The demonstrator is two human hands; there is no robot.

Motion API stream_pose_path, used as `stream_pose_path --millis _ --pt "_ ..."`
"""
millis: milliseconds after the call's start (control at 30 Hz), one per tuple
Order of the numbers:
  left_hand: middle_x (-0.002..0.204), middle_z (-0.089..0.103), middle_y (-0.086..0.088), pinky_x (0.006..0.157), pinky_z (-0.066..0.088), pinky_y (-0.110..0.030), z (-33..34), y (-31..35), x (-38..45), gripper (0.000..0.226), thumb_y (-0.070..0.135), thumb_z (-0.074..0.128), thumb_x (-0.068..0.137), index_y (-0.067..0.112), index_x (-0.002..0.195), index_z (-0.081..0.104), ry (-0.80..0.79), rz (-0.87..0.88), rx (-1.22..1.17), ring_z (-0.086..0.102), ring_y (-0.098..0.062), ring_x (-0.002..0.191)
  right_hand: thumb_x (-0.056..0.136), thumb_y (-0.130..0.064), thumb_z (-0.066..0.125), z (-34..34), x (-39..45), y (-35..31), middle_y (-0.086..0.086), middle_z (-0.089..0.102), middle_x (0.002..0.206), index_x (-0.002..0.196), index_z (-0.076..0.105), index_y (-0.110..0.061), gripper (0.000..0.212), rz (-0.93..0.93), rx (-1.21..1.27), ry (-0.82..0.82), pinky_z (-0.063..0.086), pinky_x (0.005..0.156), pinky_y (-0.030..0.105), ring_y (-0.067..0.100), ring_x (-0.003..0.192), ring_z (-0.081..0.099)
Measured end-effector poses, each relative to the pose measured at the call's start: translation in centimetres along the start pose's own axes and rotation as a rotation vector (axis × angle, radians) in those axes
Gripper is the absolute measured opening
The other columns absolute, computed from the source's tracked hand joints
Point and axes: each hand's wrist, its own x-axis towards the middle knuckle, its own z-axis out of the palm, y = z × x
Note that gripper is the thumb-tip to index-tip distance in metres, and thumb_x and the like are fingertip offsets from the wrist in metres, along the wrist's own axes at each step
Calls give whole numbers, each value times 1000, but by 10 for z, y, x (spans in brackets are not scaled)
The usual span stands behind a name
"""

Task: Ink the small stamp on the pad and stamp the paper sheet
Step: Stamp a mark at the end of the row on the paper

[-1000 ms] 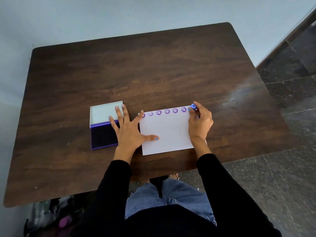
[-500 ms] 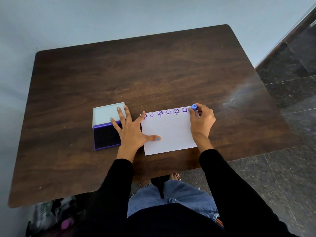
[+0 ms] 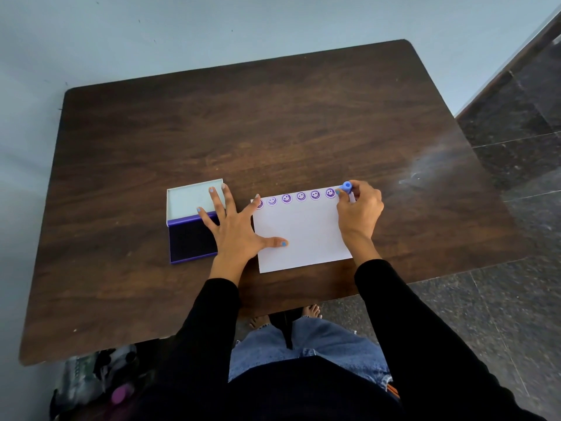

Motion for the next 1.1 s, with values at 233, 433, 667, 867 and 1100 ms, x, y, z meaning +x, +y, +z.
stream_pose_path --millis 233,433,667,867,1100 --pt "156 -22 -13 101 -25 -58 1 -1 0 115 83 64 46 40 145 24 0 0 6 -35 -33 137 86 -7 65 3 -3 -2 18 67 105 108 65 -2 23 22 -26 -9 53 82 39 29 101 59" --pt "156 -22 -12 102 -23 -60 1 -1 0 115 83 64 47 40 145 23 -5 -6 8 -35 -33 137 85 -9 66 1 0 -4 18 68 102 105 66 -2 22 37 -28 -3 56 81 42 29 98 60" --pt "156 -22 -12 102 -23 -60 0 -1 -2 113 81 65 48 40 145 23 -6 -2 -11 -35 -33 137 84 -9 67 0 0 -5 18 69 102 106 67 -2 23 27 -52 -17 55 80 39 29 98 61" --pt "156 -22 -12 103 -22 -61 -1 -1 -1 114 82 65 48 40 145 23 -11 1 -2 -35 -33 137 83 -10 69 1 -1 -7 18 70 100 103 68 -2 22 53 -30 -8 56 79 40 29 94 62" --pt "156 -23 -11 102 -22 -62 -3 -4 -2 118 83 63 47 40 146 17 -17 18 -16 -33 -34 138 77 -20 73 -17 8 -15 10 74 88 95 70 -10 21 283 305 280 37 66 0 15 75 64"
